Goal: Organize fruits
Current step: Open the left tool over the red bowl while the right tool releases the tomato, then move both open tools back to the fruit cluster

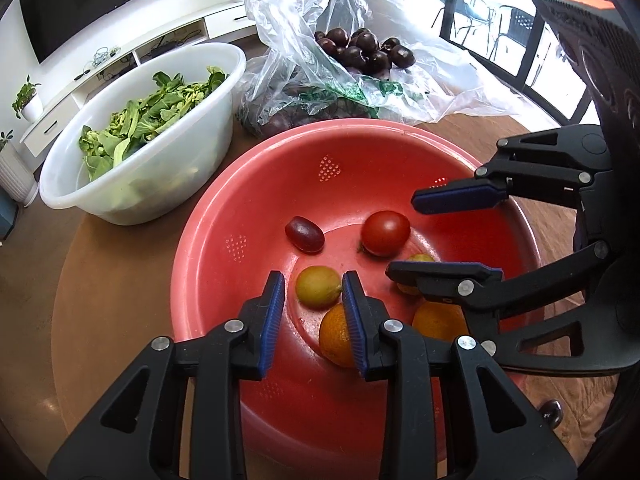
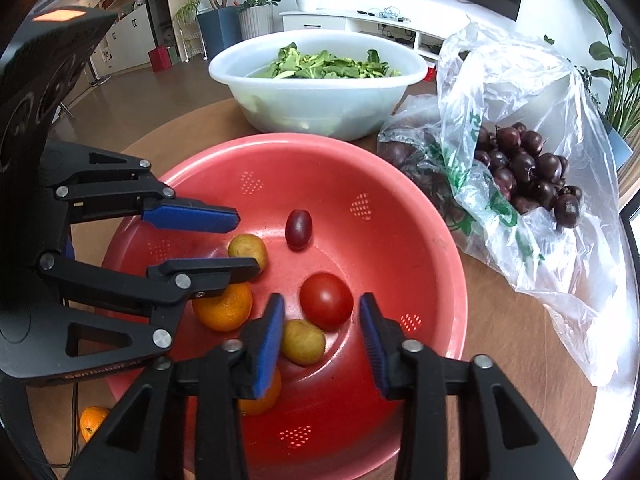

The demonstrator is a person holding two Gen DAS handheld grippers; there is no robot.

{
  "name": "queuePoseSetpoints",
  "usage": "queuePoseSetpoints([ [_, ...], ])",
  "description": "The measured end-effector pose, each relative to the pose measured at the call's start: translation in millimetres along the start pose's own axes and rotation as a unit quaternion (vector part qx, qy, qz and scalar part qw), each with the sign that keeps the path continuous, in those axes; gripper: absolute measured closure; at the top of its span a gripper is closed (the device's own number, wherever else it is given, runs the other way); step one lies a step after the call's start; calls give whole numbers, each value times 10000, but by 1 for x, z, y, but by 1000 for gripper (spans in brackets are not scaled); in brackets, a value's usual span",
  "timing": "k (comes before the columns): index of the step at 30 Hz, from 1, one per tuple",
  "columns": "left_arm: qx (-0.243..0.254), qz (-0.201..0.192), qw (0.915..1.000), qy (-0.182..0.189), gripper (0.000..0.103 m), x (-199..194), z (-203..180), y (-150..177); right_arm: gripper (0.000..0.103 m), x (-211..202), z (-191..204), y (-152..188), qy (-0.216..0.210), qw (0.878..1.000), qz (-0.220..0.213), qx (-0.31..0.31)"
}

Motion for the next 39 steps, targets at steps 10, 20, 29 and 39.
queuePoseSetpoints([
  [10, -154, -470, 9987, -150, 28, -61, -3, 10, 44, -52, 0, 3, -83, 9987, -462, 206],
  [20, -780, -1421, 9867, -73, 0, -156, -16, 60, 21, -127, 25, 47, -588, 9908, -1087, 555],
  [29, -697, -1645, 9838, -113, 0, -187, -69, 133, 19, -155, 51, 103, -827, 9862, -1125, 891],
  [39, -413, -662, 9968, 164, 0, -159, -125, 197, 19, -162, 66, 151, -951, 9801, -1037, 1403],
])
Point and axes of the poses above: each gripper's, at about its wrist camera, not at the fingertips, and x roughly the way its jaws point, z to its left, y to its underside, the point moved 9 cm from there along x, roughly the way its jaws point, and after that the axes turned 3 degrees about -z, right-handed, at the moved point
